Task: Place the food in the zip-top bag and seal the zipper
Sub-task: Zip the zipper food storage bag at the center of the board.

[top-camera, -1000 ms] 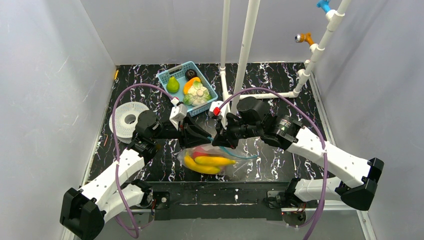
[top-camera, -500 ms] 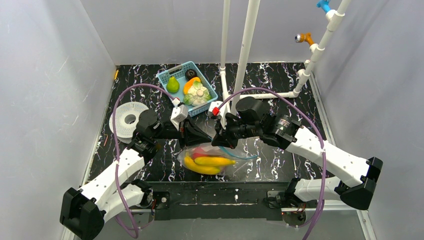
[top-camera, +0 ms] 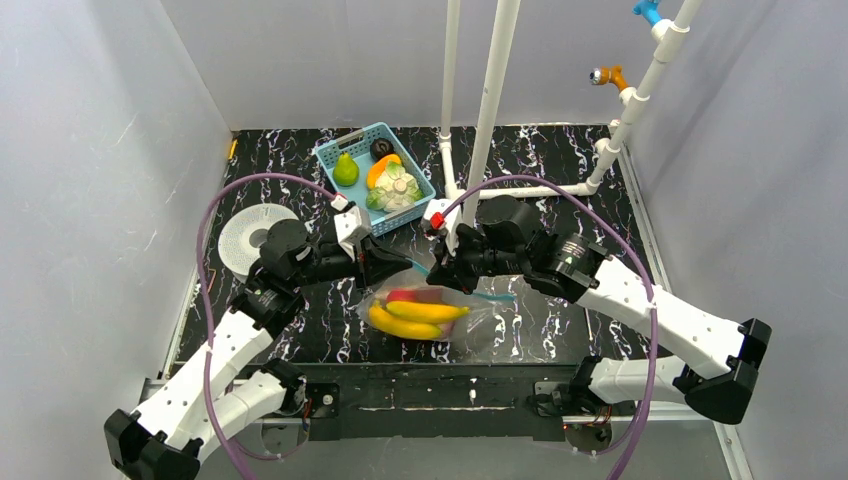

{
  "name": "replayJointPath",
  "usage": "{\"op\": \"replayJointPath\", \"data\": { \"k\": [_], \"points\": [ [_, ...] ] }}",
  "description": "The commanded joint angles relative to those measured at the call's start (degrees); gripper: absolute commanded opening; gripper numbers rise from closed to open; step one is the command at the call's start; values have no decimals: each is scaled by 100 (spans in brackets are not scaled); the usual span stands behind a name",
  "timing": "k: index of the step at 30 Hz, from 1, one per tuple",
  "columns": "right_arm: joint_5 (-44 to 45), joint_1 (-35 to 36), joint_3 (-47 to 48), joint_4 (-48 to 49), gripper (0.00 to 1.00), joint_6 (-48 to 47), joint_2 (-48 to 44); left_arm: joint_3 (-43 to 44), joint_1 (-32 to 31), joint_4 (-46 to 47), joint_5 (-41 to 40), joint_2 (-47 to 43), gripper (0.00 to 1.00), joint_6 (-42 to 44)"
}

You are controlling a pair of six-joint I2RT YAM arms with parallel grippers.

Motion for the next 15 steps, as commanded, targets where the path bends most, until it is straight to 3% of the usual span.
{"op": "replayJointPath", "data": {
  "k": [1,5,9,15],
  "points": [
    [316,-21,-129,-541,1,-124,-403,595,144,-1283,-1872,-454,0,1019],
    [495,-39,-356,-526,1,-144,-593,972,153,-2034,-3599,-686,0,1484],
    [548,-67,-669,-378,1,-50,-803,907,162,-2107,-4871,-1072,0,1617],
    [451,-91,-938,-178,1,132,-958,467,162,-1713,-5764,-1560,0,1586]
  ]
}}
